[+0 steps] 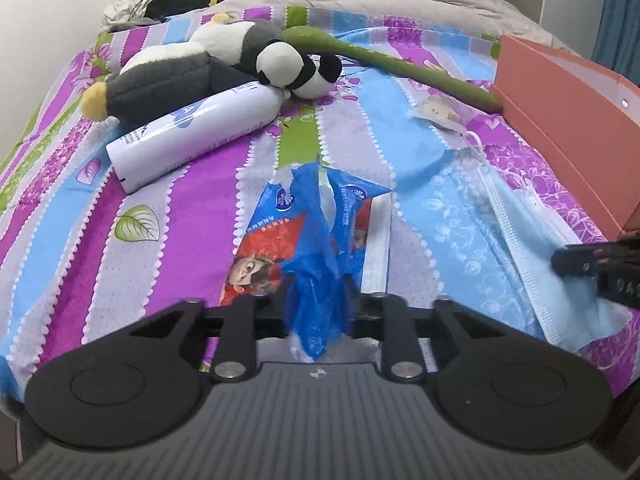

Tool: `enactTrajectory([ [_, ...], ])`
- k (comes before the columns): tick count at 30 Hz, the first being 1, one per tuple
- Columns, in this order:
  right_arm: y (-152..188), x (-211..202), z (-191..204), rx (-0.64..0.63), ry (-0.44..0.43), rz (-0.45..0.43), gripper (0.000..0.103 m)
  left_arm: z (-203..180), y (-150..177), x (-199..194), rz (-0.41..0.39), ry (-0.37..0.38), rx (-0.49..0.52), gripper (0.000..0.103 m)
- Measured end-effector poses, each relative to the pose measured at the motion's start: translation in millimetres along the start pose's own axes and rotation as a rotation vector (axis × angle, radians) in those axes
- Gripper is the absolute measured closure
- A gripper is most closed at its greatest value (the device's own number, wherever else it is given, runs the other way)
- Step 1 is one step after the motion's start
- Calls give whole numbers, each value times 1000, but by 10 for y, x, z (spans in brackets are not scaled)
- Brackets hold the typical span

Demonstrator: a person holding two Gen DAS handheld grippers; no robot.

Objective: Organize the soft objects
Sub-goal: 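Lift and carry the wrapper and mask in both tools over the pink box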

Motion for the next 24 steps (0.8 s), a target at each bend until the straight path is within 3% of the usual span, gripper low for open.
enactTrajectory([
  [3, -27, -79, -7, -3, -4, -17, 97, -3, -26, -30, -5, 9, -3, 96],
  [6, -53, -170, -16, -3, -10, -36, 97, 3, -71, -121, -12, 42, -22, 97],
  [24, -203, -1089, -137, 24, -65, -187, 97, -206, -457, -1032, -87, 210, -80, 98],
])
Point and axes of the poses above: each gripper's, at about its wrist camera, not at the fingertips, and x roughly the way its jaws point, z to its left, y to its underside, the point moved 2 cm from there along x, roughly the way its jaws point, and after that the axes turned 12 degrees about z, right-handed, at the moved point
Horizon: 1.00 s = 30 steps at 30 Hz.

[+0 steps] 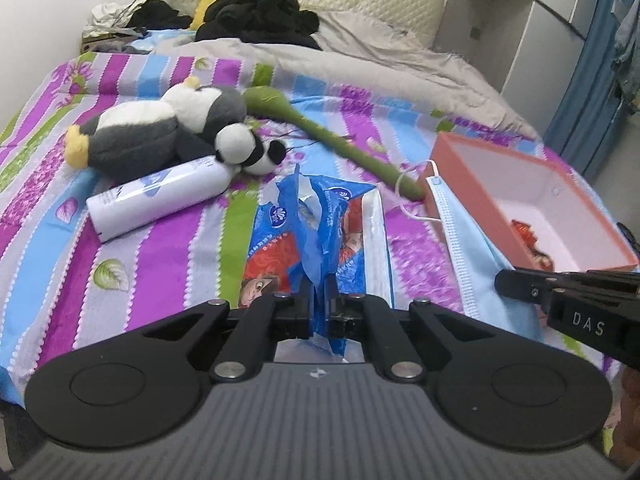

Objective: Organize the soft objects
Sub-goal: 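Lift and carry the wrapper and mask in both tools over the pink box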

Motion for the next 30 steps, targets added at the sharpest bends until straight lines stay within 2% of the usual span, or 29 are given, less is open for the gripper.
enactTrajectory([
  [5, -113, -128, -111, 21, 10, -34, 97, -163, -131, -77, -17, 23, 20, 98],
  [16, -269, -363, -509, 103, 54, -88, 97, -654, -450, -58, -26, 132, 84, 98],
  [22, -340, -440, -845, 161, 107, -113, 97, -1048, -642, 152, -10, 210, 150, 98],
  [30, -444, -331, -1375, 249, 184, -100, 97, -1579, -915, 478, 20, 292, 233, 98],
])
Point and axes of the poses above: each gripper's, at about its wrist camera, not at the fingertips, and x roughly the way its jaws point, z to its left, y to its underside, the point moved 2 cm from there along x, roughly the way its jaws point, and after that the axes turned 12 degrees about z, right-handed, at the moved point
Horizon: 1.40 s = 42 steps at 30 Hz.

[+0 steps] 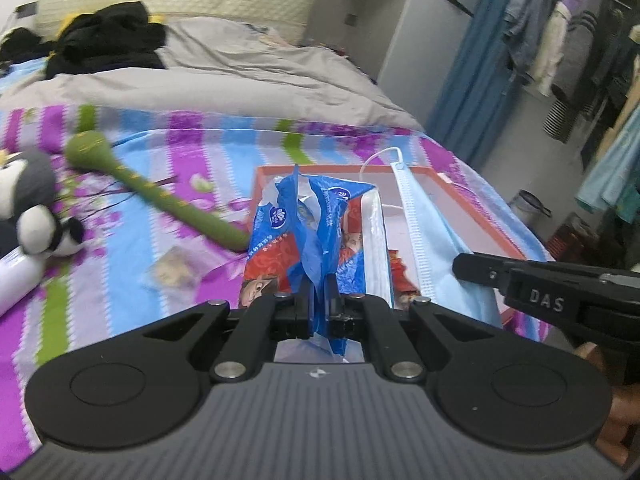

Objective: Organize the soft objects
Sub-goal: 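Lift and carry the wrapper and mask in both tools over the pink box, then open both tools to drop the wrapper and mask into the box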

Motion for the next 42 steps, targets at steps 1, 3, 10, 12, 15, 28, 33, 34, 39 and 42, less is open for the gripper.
enactTrajectory([
  [1, -30, 36, -66, 13, 8, 4, 97, -38, -48, 66, 8, 7, 10, 98],
  [3, -82, 95, -180, 34, 24, 9, 97, -119, -146, 213, 23, 19, 29, 98],
  [10, -253, 395, -613, 93, 77, 50, 97, -351, -471, 800, 99, 66, 83, 97],
  [12, -287, 514, -754, 112, 86, 70, 97, -407, -532, 972, 125, 75, 90, 97],
  [15, -307, 682, -931, 138, 100, 101, 96, -475, -621, 1247, 161, 78, 99, 97],
  [28, -265, 1302, -1480, 281, 59, 232, 75, -497, -918, 2084, 273, 62, 102, 55],
  [33, -232, 1291, -1489, 298, 50, 229, 69, -479, -948, 2061, 256, 44, 102, 55],
  [34, -231, 1273, -1485, 298, 47, 227, 69, -480, -947, 2041, 253, 42, 102, 55],
  [39, -232, 1086, -1406, 278, 38, 201, 69, -517, -916, 1810, 221, 37, 104, 55],
  [42, -227, 939, -1334, 263, 24, 182, 69, -542, -867, 1606, 195, 31, 102, 55],
])
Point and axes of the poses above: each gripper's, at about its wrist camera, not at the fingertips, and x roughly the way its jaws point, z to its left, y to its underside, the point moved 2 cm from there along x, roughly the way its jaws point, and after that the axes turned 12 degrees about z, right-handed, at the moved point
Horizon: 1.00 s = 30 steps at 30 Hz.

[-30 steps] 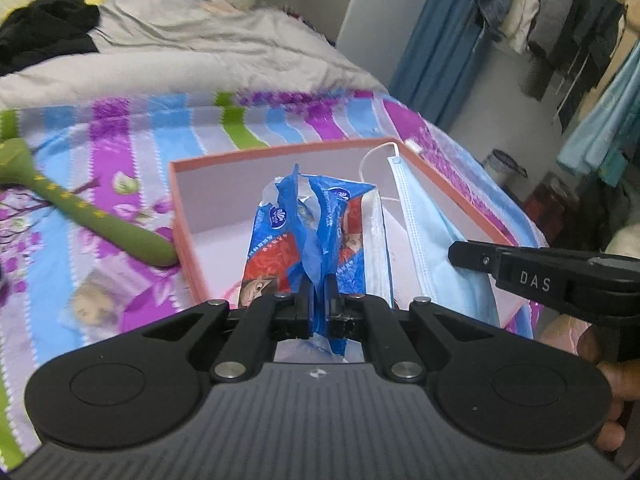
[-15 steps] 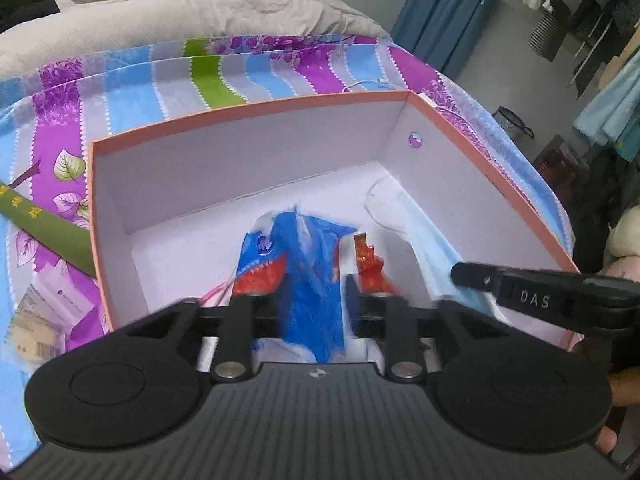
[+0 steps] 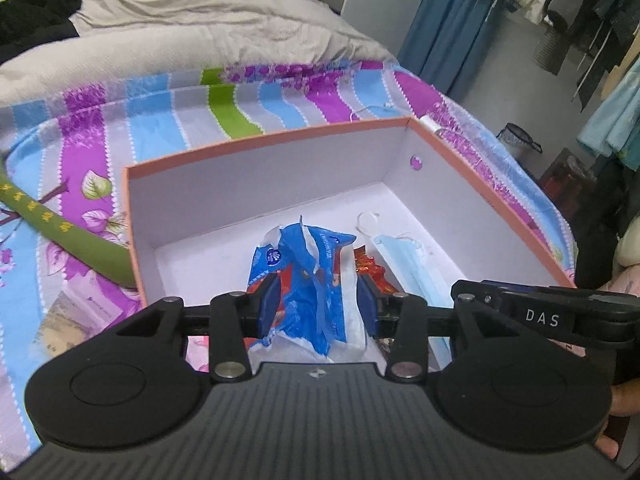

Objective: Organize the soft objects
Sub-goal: 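Open both tools to drop the wrapper and mask into the box, then withdraw both open tools from the box toward the small panda plush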

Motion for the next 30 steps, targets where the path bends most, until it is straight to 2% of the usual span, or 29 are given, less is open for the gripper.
enactTrajectory([
  [12, 423, -659, 319, -80, -48, -71, 69, -97, 555, -897, -107, -20, -24, 55],
  [23, 1004, -1093, 700, -144, -95, -102, 69, 3, 1310, -1594, -175, -52, -69, 55],
  [30, 1409, -1303, 981, -244, -110, -111, 69, 131, 1782, -1992, -216, -81, -85, 55],
])
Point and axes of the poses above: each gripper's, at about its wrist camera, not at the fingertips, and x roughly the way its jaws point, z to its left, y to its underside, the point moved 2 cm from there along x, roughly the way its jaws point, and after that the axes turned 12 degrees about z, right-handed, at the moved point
